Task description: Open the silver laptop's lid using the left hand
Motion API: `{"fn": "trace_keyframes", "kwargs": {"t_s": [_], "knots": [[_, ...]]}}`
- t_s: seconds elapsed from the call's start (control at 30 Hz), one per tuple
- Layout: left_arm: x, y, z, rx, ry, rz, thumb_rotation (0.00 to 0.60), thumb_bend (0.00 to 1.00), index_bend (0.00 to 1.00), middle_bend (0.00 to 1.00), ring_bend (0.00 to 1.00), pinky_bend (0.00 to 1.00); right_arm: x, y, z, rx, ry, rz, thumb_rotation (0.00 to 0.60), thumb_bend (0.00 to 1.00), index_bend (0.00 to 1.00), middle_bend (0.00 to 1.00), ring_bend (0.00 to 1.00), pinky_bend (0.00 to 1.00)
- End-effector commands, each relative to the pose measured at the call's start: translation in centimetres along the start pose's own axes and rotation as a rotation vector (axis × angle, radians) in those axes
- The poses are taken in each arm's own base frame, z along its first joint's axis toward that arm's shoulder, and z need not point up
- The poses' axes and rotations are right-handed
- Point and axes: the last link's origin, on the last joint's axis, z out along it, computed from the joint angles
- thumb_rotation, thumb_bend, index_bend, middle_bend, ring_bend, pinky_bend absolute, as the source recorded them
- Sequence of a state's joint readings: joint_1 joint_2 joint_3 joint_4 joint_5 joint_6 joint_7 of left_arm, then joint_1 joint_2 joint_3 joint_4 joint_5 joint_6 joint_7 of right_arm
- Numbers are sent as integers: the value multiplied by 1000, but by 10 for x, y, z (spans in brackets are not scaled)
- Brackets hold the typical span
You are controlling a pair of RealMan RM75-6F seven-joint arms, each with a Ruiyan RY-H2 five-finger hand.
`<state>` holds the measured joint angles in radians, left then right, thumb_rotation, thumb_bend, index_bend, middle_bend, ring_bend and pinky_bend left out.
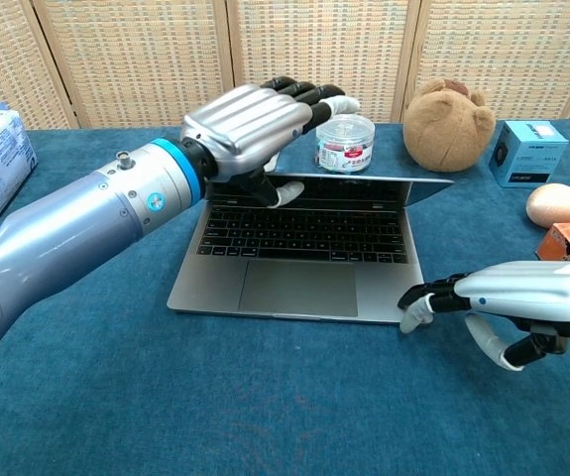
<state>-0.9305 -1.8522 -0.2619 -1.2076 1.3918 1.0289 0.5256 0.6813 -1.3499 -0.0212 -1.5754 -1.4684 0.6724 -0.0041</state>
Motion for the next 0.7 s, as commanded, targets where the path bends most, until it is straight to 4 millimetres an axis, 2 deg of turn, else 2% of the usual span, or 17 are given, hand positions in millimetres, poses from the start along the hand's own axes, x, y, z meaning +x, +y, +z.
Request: {"fn": "trace_keyframes", "kwargs": {"t_s": [0.03, 0.33, 0.7], "knots": [[1, -1, 5, 10, 0, 7, 600, 429, 0, 0, 0, 0, -1, -1, 0, 2, -5, 0, 600, 1000, 170, 94, 0, 45], [14, -9, 27, 58, 14, 1, 600, 429, 0, 0, 0, 0, 1, -5, 2, 18, -18, 0, 600, 1000, 170, 105, 2, 58], [28, -12, 40, 69, 35, 6, 600, 430, 0, 0, 0, 0, 0, -6, 5, 26, -37, -4, 600, 1000, 170, 107, 2, 58]]}}
